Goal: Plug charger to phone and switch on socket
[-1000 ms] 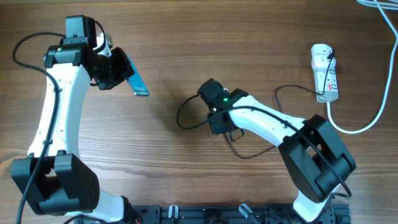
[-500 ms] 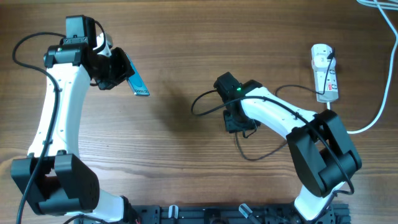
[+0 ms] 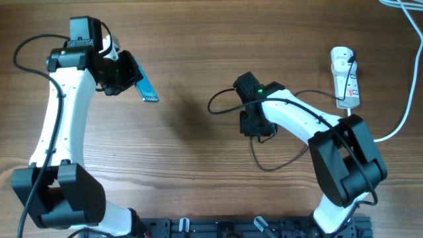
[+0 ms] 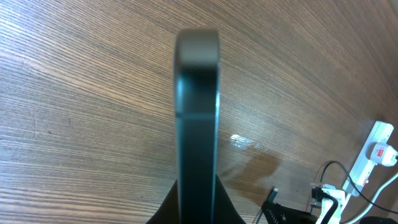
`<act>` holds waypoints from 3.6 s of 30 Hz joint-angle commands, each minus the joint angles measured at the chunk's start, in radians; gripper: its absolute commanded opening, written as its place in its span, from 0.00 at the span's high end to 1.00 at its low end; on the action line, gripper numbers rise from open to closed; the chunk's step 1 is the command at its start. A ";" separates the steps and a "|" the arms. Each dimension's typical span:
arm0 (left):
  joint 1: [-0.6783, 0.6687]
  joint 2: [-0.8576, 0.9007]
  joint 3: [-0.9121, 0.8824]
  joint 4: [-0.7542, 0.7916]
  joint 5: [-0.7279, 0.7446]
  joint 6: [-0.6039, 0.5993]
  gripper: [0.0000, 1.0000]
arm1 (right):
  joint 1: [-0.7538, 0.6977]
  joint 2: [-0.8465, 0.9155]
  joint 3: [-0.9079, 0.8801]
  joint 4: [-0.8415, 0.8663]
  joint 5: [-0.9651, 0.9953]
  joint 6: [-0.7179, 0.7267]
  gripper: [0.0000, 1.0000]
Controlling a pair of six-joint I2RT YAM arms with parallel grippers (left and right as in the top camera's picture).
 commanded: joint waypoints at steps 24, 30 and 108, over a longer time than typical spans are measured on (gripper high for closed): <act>0.000 -0.020 0.000 0.003 0.005 -0.009 0.96 | -0.007 0.042 -0.013 0.024 -0.010 0.019 0.08; 0.000 -0.020 0.000 0.003 0.005 -0.009 0.96 | -0.007 0.042 -0.013 0.024 -0.011 0.014 0.79; -0.214 -0.095 0.000 0.320 0.645 0.097 0.96 | -0.013 -0.417 -0.002 0.433 -0.933 -0.150 0.96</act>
